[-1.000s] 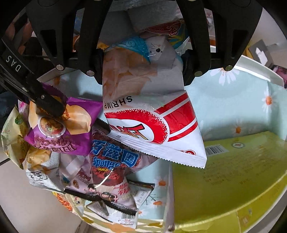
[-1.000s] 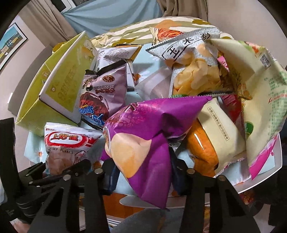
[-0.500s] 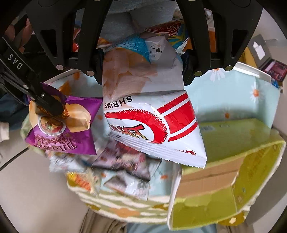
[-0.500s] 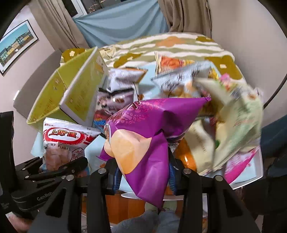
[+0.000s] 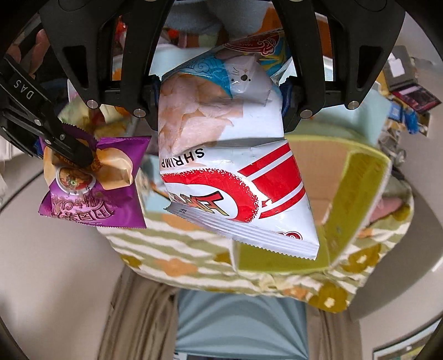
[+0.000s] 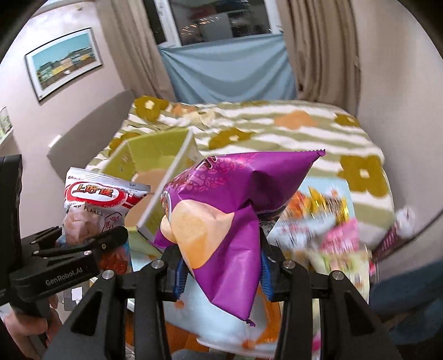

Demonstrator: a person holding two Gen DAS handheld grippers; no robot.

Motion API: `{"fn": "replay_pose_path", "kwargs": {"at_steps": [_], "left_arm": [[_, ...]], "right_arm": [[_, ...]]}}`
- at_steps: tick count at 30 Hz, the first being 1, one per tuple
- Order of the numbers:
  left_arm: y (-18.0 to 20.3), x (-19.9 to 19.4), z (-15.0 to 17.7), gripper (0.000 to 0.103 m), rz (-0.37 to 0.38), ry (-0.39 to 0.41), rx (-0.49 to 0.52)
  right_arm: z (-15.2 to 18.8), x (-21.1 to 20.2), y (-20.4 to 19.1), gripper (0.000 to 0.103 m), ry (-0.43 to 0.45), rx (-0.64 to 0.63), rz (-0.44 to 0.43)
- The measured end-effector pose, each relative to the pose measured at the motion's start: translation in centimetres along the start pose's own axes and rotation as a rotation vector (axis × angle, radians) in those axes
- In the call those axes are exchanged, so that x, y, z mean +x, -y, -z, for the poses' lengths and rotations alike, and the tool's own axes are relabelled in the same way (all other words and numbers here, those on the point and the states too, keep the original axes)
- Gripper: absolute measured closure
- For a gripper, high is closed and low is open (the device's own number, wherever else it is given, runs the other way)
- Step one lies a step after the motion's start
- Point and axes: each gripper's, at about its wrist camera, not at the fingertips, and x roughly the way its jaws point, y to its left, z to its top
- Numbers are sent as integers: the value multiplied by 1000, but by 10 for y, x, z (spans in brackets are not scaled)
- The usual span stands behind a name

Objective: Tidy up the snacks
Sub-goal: 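Lift both held bags and carry them over the yellow-green box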

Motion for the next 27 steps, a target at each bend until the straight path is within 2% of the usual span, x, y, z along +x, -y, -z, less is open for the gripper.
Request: {"fn": "replay_pose_path", "kwargs": {"at_steps": [4,10,17,24,26,27], "left_arm": [[-29,3,-26,43,-15,6,-21],[-88,39,-69,43,-24,-16,-40],[-147,111,-120,43,-14,-74,-37],[-180,187,-149,41,6,-155,-13],[-183,205,-152,25,-2,-180,6],[-183,210,-152,3,-19,-184,16]], "right_arm": [[-25,14,-19,64,-1,-26,-57],[-64,53,-52,64,0,-52,-63],[-103,114,-87,64,-33,-29,-52],[-123,167,-110,64,-81,-20,8],[-126,178,-113,64,-99,-13,22],[-127,184,-114,64,-107,-12,30]]}}
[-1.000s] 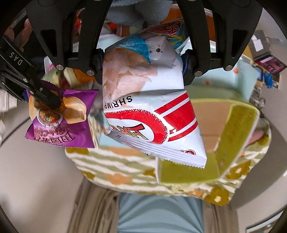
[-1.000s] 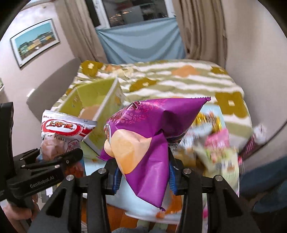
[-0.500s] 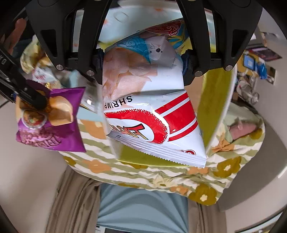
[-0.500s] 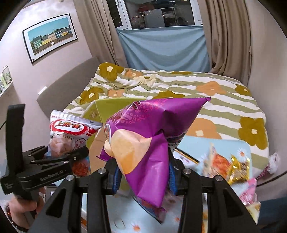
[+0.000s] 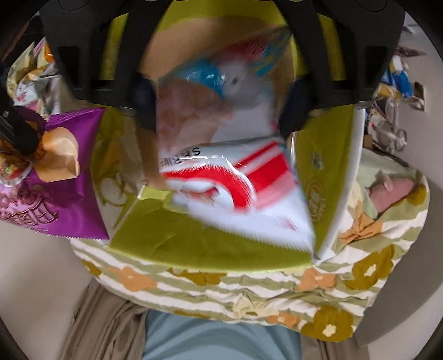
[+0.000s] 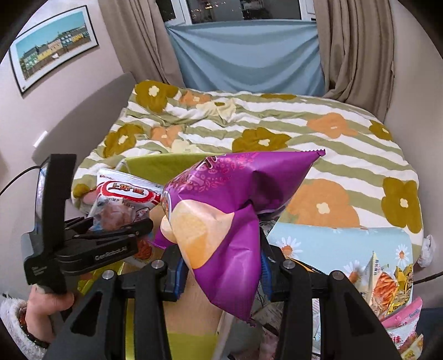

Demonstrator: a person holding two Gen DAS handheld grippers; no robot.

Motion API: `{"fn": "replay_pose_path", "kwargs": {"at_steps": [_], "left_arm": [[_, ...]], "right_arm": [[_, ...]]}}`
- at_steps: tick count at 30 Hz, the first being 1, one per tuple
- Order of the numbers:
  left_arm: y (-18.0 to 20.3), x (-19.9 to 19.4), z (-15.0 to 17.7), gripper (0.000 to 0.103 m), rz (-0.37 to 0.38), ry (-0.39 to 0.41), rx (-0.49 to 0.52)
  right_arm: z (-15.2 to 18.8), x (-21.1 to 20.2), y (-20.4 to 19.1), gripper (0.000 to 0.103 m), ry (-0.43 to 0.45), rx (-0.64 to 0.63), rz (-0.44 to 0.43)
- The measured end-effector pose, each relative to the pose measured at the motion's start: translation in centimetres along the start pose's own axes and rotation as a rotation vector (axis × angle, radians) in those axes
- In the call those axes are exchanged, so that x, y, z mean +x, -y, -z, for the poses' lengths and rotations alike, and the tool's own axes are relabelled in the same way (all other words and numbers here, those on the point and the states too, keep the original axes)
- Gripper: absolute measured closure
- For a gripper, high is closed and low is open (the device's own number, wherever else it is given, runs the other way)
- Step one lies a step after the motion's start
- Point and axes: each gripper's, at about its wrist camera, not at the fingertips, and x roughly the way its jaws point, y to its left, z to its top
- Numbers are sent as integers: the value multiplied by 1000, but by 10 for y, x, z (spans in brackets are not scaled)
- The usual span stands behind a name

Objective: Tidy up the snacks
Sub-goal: 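Lift both held bags and carry them over the yellow-green box, then release the shrimp bag from left tool while right tool drops purple bag into box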

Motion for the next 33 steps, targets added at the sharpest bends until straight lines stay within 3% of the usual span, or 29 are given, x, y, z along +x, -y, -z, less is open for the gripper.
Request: {"fn": "replay_pose_path", "kwargs": {"at_steps": [2,5,10,18,27,29,30,31,33], "left_arm": [[0,0,3,0,-27,20,8],[-4,0,8,0,9,8,-2],[-11,-9,19,0,-21,-3,-16],[-25,-44,27,0,-66,44,-68],[-39,-47,32,0,-117,47,-105],[-40,-45,35,0,-119,40,-113],[-41,-44,36,0,-119,37,-115],[-41,-44,37,0,-123,35,-117],[-41,-43,38,0,-126,29,-118]], "right_arm": [[0,7,-1,64,-16,1,12],[-1,17,0,64,-40,-1,19],[-6,28,-3,64,-55,-24,21],[-24,46,-23,64,-74,-86,-47],[-39,96,-41,63,-165,-103,-132],[-37,110,-43,58,-214,-107,-137],[-36,114,-43,48,-220,-102,-130],[-35,116,-41,27,-223,-91,-125],[-32,118,-38,3,-218,-71,-142]]}}
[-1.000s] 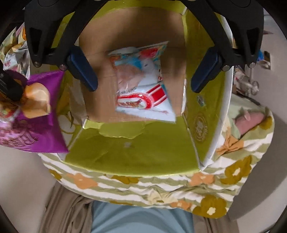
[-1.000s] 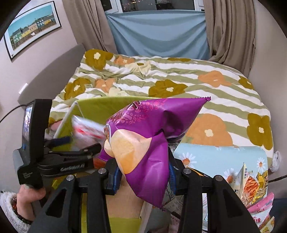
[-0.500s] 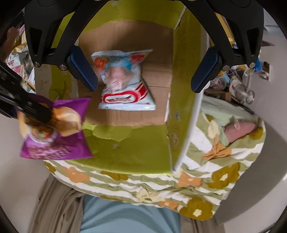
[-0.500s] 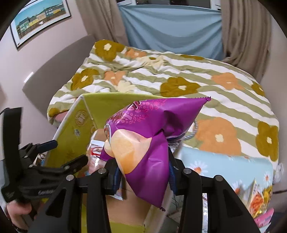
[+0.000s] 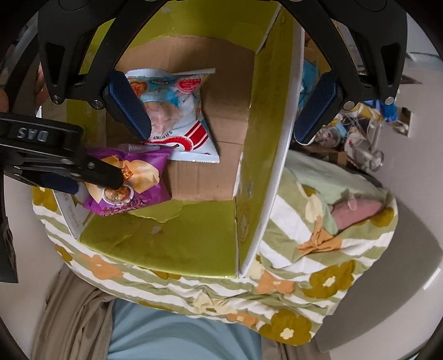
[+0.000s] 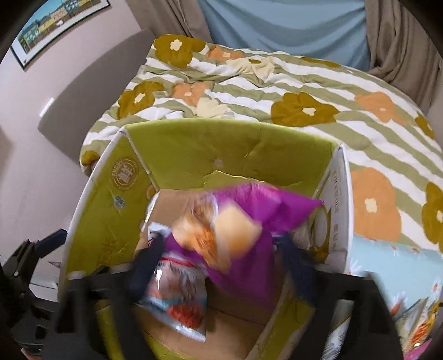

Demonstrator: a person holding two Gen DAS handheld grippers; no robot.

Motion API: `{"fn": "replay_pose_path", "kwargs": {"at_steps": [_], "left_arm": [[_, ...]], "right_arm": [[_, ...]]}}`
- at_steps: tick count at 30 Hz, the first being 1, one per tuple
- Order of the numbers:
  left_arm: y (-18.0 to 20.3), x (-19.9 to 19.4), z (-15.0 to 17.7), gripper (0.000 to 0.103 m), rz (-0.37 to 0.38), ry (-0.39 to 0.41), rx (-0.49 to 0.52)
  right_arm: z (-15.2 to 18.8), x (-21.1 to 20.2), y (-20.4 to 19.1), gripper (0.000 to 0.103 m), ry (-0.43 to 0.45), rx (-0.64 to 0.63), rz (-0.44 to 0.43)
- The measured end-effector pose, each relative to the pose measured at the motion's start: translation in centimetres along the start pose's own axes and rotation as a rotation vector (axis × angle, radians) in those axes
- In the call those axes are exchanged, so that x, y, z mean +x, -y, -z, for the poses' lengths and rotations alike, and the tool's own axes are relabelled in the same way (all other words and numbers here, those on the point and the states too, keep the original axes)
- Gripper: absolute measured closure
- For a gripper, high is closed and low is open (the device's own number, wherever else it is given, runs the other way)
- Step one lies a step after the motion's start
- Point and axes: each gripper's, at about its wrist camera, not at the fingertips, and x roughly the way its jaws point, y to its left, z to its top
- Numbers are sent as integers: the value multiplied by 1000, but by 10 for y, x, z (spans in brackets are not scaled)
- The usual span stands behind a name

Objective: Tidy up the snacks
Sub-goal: 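Release the shrimp bag from left tool while right tool drops purple bag into box, then grasp the white Oishi corn bag with left tool while right tool grasps green-white bag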

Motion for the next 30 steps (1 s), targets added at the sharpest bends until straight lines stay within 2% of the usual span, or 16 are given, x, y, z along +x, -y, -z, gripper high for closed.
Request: {"fn": "replay_pose_path", "kwargs": {"at_steps": [9,16,21,30], "left_arm": [[0,-27,2,0,-13,39,4],[6,-77,2,0,-21,138,53],[28,-96,8,0,43,173,101],[101,-118,50,0,174,169,188]], "right_arm": [[5,-31,-4,2,81,-14,8],[16,-82,-9,2,161,-1,65],[36,-136,2,2,268,54,92],[97,-223,38,2,348,101,217]]}}
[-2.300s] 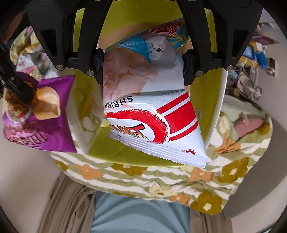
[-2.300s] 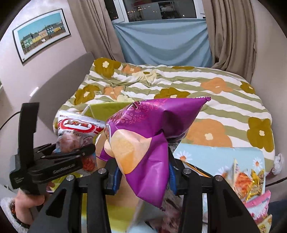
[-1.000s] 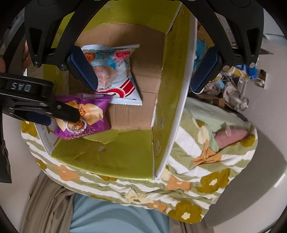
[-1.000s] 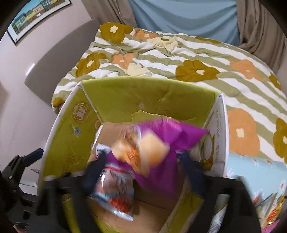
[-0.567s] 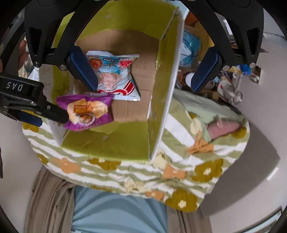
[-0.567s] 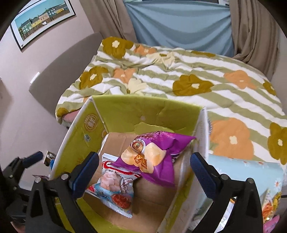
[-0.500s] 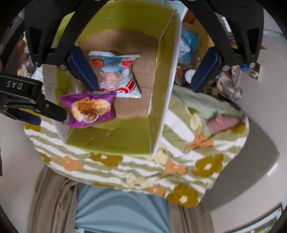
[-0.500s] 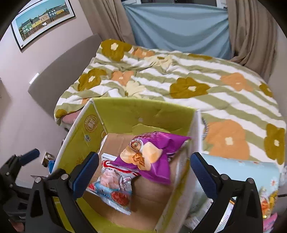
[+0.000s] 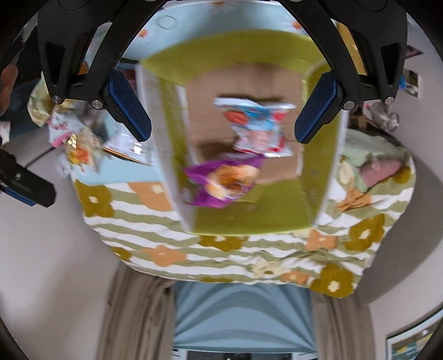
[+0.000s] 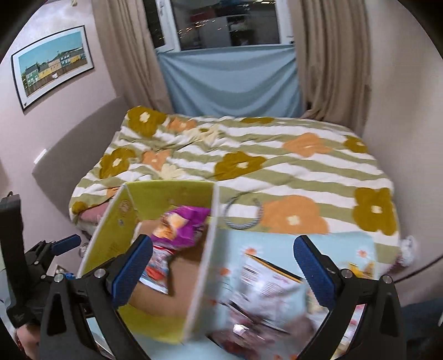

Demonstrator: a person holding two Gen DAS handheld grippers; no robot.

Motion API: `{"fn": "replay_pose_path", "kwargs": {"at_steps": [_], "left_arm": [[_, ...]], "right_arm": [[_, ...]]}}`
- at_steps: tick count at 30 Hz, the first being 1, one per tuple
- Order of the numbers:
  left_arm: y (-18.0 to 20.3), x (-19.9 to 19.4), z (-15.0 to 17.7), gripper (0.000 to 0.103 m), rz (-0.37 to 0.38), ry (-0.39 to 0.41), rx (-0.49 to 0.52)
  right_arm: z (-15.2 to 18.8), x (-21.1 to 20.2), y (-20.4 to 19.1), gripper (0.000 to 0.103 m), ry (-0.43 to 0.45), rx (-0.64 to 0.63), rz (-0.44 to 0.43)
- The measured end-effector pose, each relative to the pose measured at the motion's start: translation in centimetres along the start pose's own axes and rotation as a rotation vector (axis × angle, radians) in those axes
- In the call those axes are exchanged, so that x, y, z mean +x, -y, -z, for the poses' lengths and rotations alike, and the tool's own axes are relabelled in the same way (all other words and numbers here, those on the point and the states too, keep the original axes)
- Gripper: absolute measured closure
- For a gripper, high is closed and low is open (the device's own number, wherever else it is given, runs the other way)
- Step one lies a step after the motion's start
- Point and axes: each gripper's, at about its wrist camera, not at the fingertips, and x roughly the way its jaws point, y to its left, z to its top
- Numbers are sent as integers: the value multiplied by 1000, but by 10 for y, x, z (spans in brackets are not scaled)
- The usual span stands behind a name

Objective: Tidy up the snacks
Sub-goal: 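Grasp the white Oishi corn bag with left tool while right tool grasps green-white bag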

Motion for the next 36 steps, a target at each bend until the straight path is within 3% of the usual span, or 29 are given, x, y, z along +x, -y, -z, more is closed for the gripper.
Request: {"fn": "replay_pose_path", "kwargs": {"at_steps": [6,10,18,25,36], "left_arm": [[65,-5,21,0,37,-2,43],[111,-5,30,0,67,-16,47],[192,21,54,0,137,-70,65],[245,63,69,0,195,-144,87],[278,111,71,0,230,-201,89]], "right_arm": [[36,-48,65,2,14,54,61],[68,-73,106,2,28,74,148],[129,-88,186,2,-32,137,139],[171,-71,214,2,-103,146,94],[201,-41,219,2,-158,119,53]]}}
